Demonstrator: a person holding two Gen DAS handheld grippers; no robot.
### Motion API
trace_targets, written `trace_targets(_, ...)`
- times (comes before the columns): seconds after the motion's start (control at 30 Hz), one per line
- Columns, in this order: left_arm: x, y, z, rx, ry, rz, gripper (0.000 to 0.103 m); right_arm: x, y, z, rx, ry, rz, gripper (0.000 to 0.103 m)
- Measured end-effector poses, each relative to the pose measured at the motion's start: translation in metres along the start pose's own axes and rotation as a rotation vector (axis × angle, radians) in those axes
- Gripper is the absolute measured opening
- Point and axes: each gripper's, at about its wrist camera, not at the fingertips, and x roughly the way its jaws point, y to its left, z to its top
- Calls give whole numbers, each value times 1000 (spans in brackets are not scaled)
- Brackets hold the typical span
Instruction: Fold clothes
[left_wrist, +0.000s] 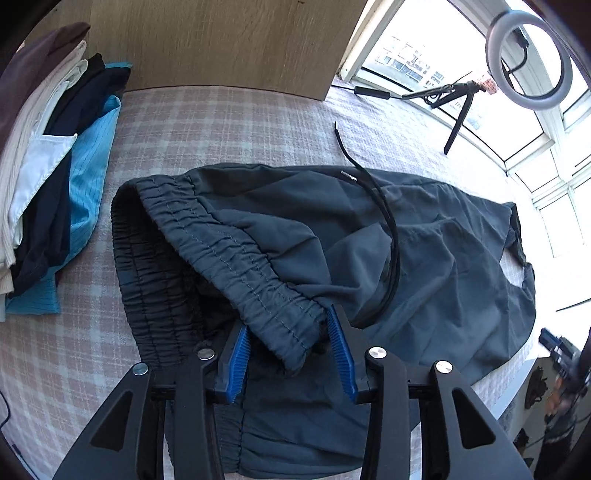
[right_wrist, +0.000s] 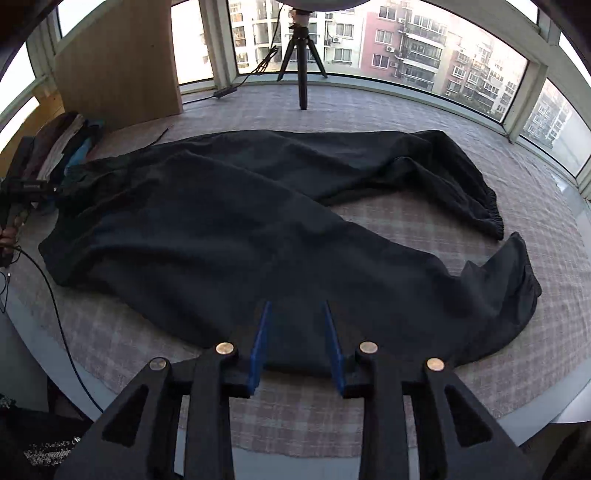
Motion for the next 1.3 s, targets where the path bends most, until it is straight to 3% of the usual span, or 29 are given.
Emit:
trace_targets(0.2, 15, 26, 31, -61, 6, -13, 41, 39, 49, -1, -70, 35, 25, 29)
trace_targets(0.23, 19, 31, 35, -68, 5, -1, 37, 41, 49, 1, -60, 28, 3, 29)
trace_targets(0.27, 23, 35, 40, -75, 1, 11, 17, 43, 48, 3, -49, 22, -13, 29)
trace_targets(0.3, 24, 37, 45, -77, -2, 21, 8, 44, 45, 4, -33, 25, -15, 29)
trace_targets(0.37, 18, 38, 55, -53, -26, 48, 5, 49, 39, 7, -6, 44, -17, 29)
trace_targets(0.5, -18, 42, 91, 47, -169, 124, 7, 53, 29, 7, 19, 71, -66, 29)
trace_targets(0.57, -14, 53, 110, 40, -132, 156, 19, 56, 26, 6, 34, 94, -71, 29)
trace_targets(0.63, -4, 61, 116, 54, -65, 212, 23, 59, 26, 4, 38, 118, -70, 29)
trace_targets(0.7, -11, 64, 104, 76, -59, 215, 23, 57, 29, 2, 18, 121, -64, 29)
trace_targets(0.8, -33, 70, 66, 88, -57, 134, 25, 52, 34, 0, -25, 112, -52, 29)
trace_targets(0.83, -37, 71, 49, 93, -45, 96, 31, 50, 35, -1, -35, 109, -44, 29)
trace_targets(0.87, -40, 71, 32, 101, -26, 67, 38, 49, 36, -1, -41, 105, -27, 29)
trace_targets(1.03, -32, 67, -49, 122, 93, 14, 38, 49, 50, 0, -108, 99, 42, 29)
trace_targets(1.13, -21, 66, -75, 114, 126, 5, 38, 49, 68, 2, -169, 103, 52, 35)
trace_targets(1.3, -14, 69, -85, 69, 124, -32, 36, 49, 89, 6, -213, 97, 66, 35)
